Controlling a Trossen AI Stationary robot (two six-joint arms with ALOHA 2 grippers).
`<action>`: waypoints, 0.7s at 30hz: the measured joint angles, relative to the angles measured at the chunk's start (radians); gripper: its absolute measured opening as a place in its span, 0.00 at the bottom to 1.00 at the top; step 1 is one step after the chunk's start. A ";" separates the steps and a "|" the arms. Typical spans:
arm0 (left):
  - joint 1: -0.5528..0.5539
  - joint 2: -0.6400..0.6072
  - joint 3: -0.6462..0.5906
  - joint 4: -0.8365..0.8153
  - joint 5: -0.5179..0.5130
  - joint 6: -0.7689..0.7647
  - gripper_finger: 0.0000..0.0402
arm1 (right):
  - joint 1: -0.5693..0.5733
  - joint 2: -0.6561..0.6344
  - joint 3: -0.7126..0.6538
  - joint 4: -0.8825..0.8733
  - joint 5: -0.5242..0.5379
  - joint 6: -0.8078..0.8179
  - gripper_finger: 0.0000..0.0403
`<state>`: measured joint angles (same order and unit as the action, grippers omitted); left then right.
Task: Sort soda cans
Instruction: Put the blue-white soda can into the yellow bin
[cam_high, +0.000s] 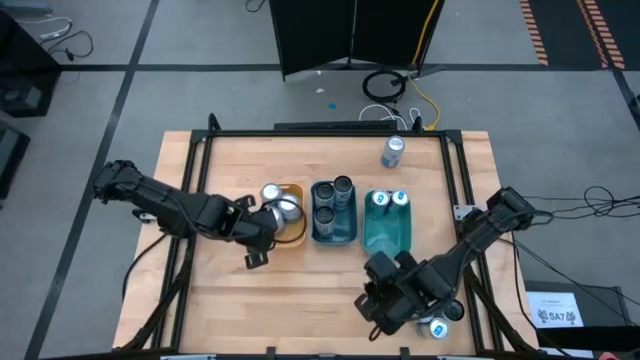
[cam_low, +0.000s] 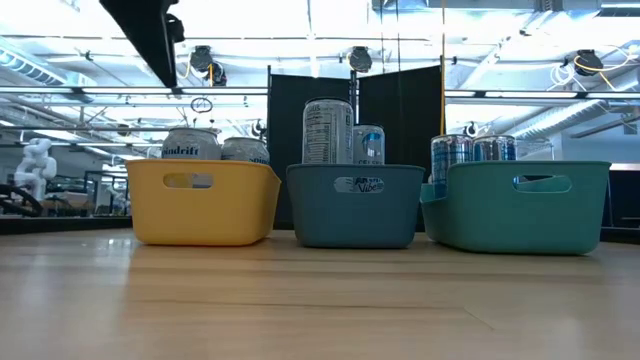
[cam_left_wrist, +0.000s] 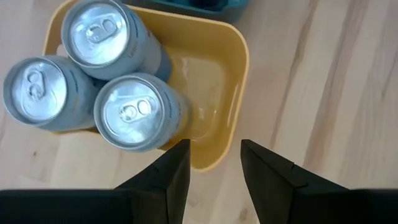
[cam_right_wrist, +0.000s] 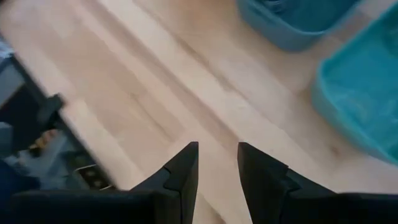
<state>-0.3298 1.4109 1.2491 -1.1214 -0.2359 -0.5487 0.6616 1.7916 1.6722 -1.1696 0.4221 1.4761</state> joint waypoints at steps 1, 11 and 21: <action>0.005 0.000 0.000 0.002 0.000 0.008 0.38 | 0.004 0.000 0.000 0.019 -0.002 -0.008 0.25; 0.015 0.000 0.000 0.017 0.001 0.006 0.38 | -0.019 0.000 0.000 0.074 0.024 -0.092 0.26; 0.000 0.000 0.000 0.017 0.007 -0.018 0.38 | -0.093 0.000 0.000 0.006 0.017 -0.074 0.56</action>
<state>-0.3298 1.4109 1.2491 -1.1042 -0.2289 -0.5669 0.5689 1.7916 1.6718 -1.1633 0.4393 1.4022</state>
